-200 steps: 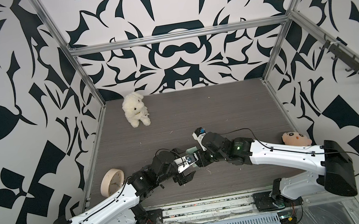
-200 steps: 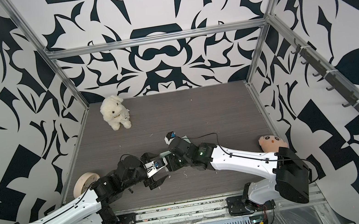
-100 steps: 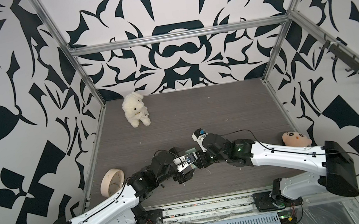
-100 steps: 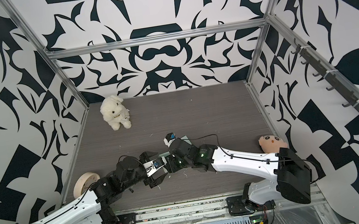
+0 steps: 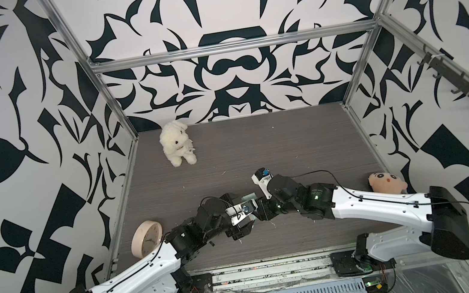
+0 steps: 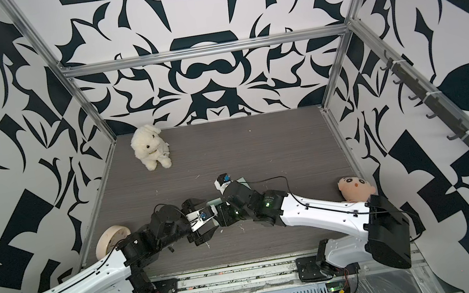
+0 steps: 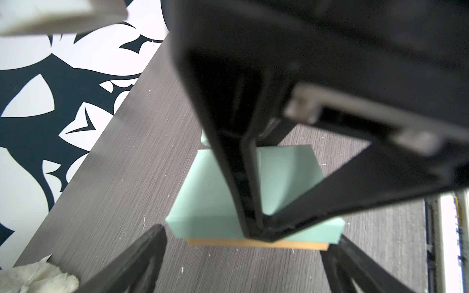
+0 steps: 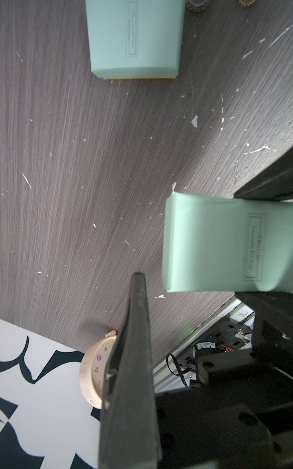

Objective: Take the rings out of the lift-off lid box
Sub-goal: Open the lid on the jewelry box.

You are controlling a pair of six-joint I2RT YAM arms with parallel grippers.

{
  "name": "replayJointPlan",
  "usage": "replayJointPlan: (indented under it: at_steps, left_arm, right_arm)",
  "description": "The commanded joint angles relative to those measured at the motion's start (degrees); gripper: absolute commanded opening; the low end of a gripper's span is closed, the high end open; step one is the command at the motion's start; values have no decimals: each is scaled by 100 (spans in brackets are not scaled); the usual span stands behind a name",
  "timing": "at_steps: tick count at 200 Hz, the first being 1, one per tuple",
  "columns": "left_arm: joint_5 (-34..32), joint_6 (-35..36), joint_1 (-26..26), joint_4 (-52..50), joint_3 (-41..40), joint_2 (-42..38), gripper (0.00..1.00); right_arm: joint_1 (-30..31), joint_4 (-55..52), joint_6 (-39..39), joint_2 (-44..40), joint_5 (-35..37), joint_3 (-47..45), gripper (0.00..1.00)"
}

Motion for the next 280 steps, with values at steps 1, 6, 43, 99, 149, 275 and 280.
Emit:
replayJointPlan:
  at_steps: [1,6,43,99,149,275,280]
  left_arm:
    - [-34,33,-15,36,-63,-83,97]
    - [-47,32,-15,46,-64,-85,97]
    - [-123,57,-15,126,-84,-111,96]
    - [-131,75,-15,152,-109,-130,91]
    - [-232,108,-15,196,-95,-136,87]
    - [-383,120,-15,348,-112,-188,72]
    - [-400,128,-15,346,-111,-190,71]
  right_arm:
    - [24,265,11,-168,27,6,56]
    - [28,281,15,-168,8,0,56]
    - [49,352,35,-101,-49,-7,56]
    - [81,433,58,-76,-79,-7,56]
    - [99,450,64,-82,-99,0,56]
    - [150,528,96,65,-180,35,56]
    - [144,530,89,63,-180,43,56]
